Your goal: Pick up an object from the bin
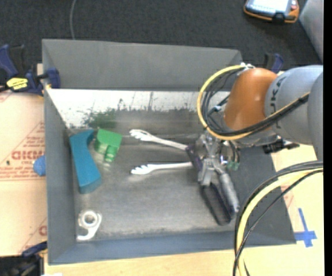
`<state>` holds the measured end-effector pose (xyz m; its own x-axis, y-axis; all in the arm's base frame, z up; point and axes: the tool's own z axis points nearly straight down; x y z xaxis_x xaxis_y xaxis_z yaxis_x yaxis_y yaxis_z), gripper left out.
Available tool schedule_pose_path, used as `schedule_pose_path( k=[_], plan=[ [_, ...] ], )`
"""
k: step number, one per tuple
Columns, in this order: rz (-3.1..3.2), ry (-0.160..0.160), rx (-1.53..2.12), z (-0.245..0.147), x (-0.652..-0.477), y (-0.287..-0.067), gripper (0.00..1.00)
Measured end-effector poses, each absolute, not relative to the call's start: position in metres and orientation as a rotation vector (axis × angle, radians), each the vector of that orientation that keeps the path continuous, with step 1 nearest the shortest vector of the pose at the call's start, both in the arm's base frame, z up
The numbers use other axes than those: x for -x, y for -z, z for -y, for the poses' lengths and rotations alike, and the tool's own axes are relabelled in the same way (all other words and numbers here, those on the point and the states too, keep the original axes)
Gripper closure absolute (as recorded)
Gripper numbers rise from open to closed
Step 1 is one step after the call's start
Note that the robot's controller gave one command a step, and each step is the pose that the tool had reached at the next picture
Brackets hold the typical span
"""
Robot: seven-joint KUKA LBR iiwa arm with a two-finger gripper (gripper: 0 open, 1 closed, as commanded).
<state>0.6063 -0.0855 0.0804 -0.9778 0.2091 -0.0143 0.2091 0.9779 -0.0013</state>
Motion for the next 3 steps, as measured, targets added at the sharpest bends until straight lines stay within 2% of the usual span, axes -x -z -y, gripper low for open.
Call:
schedule_pose_path(
  k=[1,2,3],
  plan=[
    [-3.122,0.010,-0.070,0.0609,-0.6236,-0.0768,0.00],
    [-3.123,0.002,-0.127,0.0692,-0.6184,-0.0802,0.00],
    [-3.110,0.008,-0.197,0.0635,-0.6258,-0.0746,0.00]
  ],
)
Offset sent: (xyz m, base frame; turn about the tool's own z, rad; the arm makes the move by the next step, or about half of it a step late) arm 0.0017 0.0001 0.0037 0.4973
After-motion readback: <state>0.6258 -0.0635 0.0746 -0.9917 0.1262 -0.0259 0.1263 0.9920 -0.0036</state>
